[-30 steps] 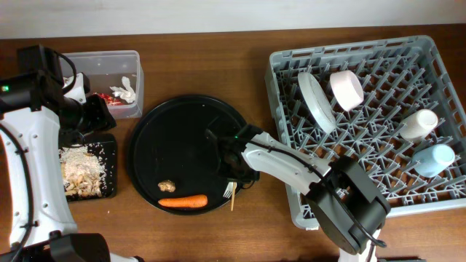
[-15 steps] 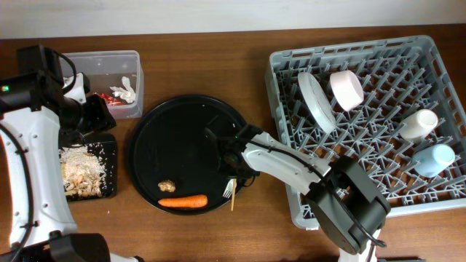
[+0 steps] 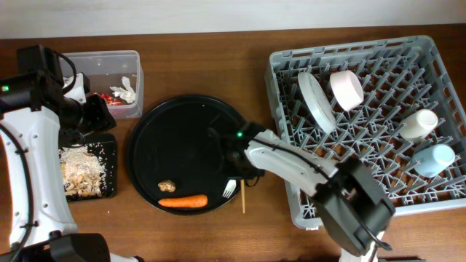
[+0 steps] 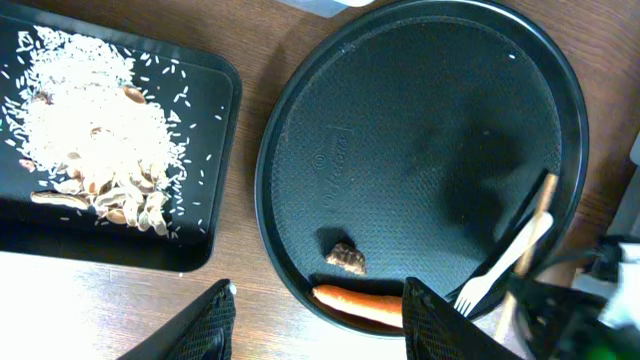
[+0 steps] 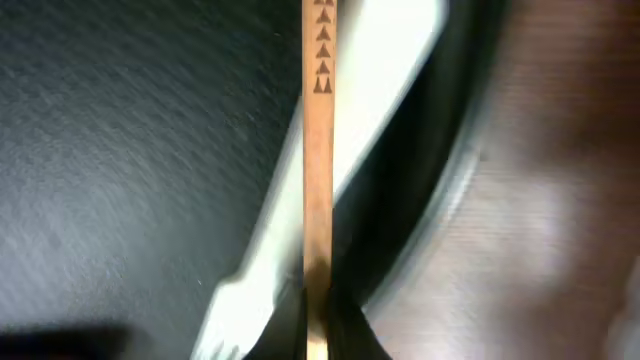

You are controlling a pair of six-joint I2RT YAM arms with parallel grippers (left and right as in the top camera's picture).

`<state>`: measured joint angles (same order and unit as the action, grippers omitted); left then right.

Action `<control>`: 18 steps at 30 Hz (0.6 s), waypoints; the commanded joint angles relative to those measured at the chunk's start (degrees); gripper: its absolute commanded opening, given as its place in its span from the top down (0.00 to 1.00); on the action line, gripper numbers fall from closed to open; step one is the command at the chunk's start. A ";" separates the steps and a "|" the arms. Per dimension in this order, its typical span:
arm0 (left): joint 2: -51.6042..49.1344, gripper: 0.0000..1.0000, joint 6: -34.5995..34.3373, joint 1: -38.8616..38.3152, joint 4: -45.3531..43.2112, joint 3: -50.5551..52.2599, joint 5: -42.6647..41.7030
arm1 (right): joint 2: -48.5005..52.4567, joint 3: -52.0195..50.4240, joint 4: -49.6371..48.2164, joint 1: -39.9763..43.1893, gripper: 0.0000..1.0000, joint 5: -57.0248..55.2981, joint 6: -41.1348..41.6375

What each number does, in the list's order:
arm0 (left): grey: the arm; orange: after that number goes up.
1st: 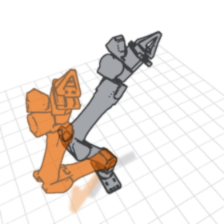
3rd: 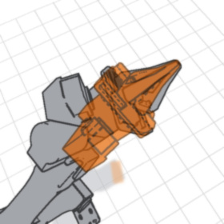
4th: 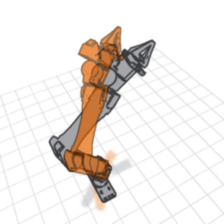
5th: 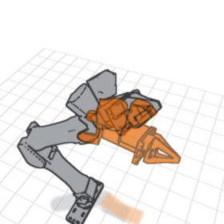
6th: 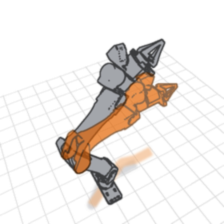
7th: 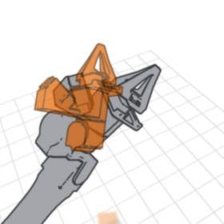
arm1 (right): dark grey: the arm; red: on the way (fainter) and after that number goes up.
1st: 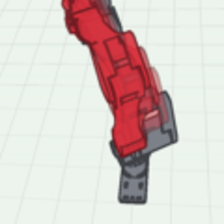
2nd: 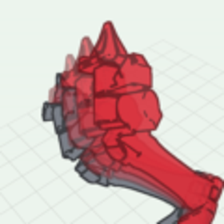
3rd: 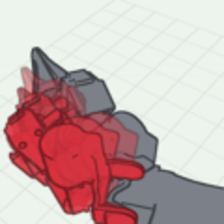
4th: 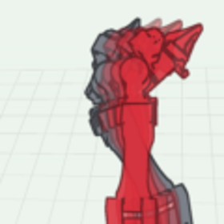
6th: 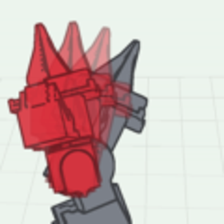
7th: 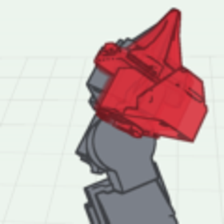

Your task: Sort waste into correct bins and load items into the dishwasher rack

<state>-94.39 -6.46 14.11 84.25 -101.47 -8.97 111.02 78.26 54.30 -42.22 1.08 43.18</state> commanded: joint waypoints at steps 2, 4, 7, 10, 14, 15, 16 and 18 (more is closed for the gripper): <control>0.22 0.47 0.70 0.20 0.04 -0.04 -0.20 | -9.60 9.22 7.37 4.83 0.96 -0.70 -7.21; 0.22 0.47 0.70 0.20 0.04 -0.04 -0.20 | -11.76 10.97 11.17 6.78 0.96 -0.72 -9.16; 0.22 0.47 0.70 0.20 0.02 -0.04 -0.20 | -15.19 11.54 17.44 12.50 0.96 -0.74 -14.23; 0.22 0.47 0.70 0.20 0.00 -0.04 -0.20 | -15.15 11.19 21.38 17.84 0.95 -0.72 -22.08; 0.22 0.47 0.70 0.20 0.07 -0.04 -0.20 | -14.19 8.66 22.91 23.02 0.96 -0.66 -27.85; 0.22 0.47 0.70 0.20 0.07 -0.04 -0.20 | -14.10 7.91 22.64 23.61 0.96 -0.70 -28.48; 0.22 0.47 0.70 0.20 0.04 -0.04 -0.20 | -14.10 6.67 21.86 24.13 0.95 -0.52 -29.70; 0.22 0.47 0.70 0.20 0.04 -0.04 -0.20 | -14.10 4.83 20.85 24.63 0.95 -0.48 -31.85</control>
<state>-94.39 -6.46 14.11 84.27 -101.47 -8.97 96.07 85.69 75.96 -18.35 0.89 17.06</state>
